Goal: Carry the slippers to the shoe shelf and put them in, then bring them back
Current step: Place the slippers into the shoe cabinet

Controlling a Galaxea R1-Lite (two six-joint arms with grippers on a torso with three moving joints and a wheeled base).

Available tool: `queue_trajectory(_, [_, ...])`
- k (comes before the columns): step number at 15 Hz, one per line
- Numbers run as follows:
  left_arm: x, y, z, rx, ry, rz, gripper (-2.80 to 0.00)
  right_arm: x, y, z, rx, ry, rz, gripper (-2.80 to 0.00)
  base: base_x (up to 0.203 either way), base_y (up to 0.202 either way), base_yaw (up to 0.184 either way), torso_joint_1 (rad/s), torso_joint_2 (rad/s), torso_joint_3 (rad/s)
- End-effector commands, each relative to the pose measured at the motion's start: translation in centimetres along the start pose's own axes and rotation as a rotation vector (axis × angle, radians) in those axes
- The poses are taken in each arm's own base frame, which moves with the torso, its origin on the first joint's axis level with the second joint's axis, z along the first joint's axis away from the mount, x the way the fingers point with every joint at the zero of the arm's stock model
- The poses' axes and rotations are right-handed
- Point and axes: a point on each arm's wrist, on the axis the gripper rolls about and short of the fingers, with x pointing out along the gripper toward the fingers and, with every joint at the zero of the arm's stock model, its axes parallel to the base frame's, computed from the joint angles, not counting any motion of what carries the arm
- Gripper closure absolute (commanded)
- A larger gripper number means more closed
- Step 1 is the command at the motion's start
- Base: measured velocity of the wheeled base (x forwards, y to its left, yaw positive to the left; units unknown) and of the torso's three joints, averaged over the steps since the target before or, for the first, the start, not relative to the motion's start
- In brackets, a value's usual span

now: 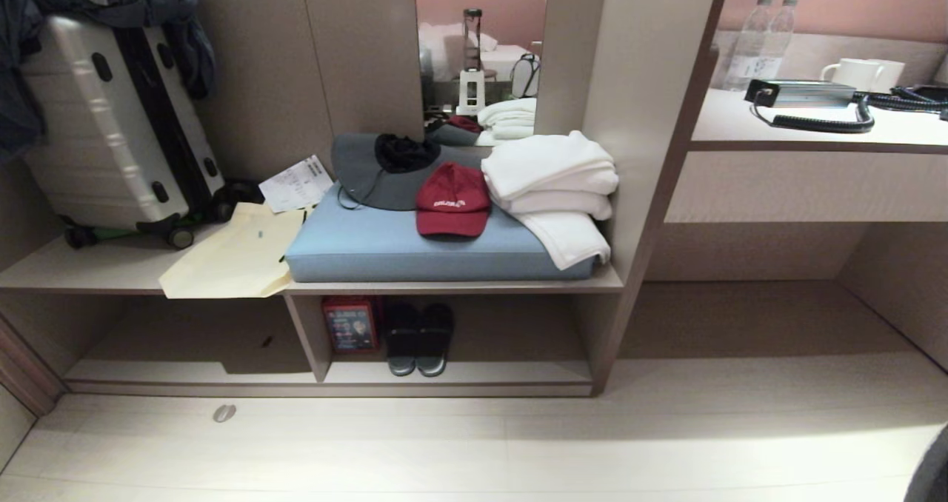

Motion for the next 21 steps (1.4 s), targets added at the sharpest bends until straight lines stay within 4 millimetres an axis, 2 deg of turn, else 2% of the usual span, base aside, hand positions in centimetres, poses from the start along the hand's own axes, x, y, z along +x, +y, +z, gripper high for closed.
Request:
queue_trajectory(1, [0.01,0.0,-0.04,0.001,0.001,0.002,0.0,0.0,0.0,0.0,0.0,0.0,0.0,0.0,0.0,0.194,0.001,0.002,0.0,0.002])
queue_trajectory(4, [0.01,0.0,-0.04,0.004,0.001,0.002,0.0,0.01,0.0,0.0,0.0,0.001,0.0,0.0,0.0,0.14,-0.001,0.004,0.0,0.002])
queue_trajectory(18, [0.01,0.0,0.0,0.009,0.001,0.001,0.0,0.0,0.0,0.0,0.0,0.0,0.0,0.0,0.0,0.0,0.0,0.0,0.0,0.0])
queue_trajectory(21, [0.02,0.0,-0.03,0.007,0.002,0.001,0.0,0.01,0.0,0.0,0.0,0.001,0.0,0.0,0.0,0.0,0.0,0.002,0.0,-0.138])
